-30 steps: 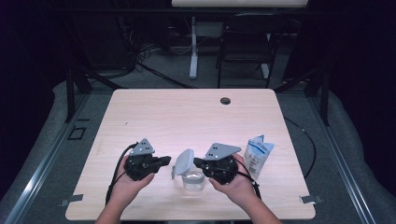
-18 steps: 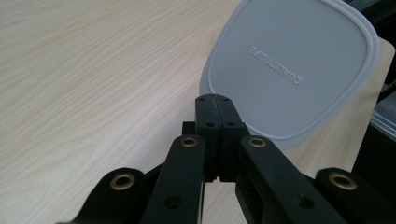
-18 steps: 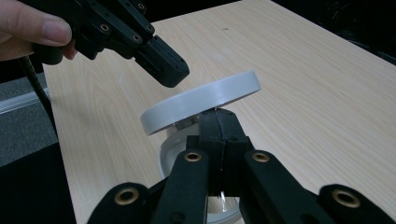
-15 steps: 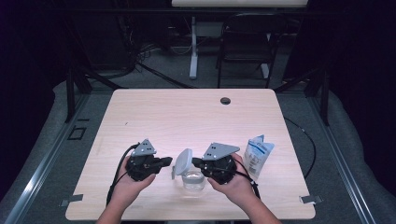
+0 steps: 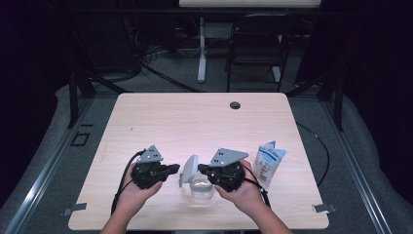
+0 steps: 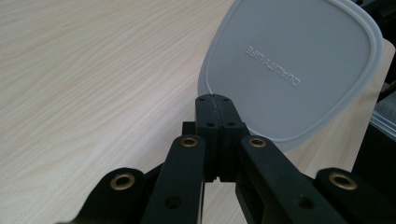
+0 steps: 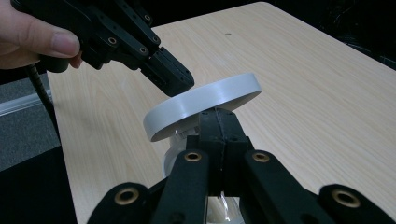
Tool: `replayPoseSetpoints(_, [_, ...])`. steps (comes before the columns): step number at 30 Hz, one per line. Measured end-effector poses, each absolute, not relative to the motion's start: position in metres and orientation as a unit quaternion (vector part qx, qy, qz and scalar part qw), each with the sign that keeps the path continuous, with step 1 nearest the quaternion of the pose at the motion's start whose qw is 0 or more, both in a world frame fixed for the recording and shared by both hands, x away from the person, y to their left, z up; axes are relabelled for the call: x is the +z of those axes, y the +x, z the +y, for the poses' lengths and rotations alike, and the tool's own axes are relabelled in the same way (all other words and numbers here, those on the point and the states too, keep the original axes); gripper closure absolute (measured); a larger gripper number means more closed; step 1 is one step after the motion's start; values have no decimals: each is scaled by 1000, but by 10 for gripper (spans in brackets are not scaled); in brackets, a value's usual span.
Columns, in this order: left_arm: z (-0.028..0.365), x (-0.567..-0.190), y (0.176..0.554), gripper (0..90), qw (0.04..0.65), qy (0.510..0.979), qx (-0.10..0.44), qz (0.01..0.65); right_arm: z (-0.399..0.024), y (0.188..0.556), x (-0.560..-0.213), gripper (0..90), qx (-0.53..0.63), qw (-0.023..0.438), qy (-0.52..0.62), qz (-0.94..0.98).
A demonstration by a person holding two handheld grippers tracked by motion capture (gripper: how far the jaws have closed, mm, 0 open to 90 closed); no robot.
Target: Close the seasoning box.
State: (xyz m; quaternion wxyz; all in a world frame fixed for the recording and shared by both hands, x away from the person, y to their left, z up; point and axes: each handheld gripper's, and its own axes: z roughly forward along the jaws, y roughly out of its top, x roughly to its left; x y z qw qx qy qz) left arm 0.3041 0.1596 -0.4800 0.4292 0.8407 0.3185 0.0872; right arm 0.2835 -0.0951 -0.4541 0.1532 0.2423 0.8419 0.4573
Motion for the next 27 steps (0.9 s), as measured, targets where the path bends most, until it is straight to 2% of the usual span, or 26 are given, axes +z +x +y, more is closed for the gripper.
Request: replayPoseSetpoints(27, [171, -477, 306, 900, 435, 834, 90, 328, -78, 285, -444, 896, 467, 154, 226, 841])
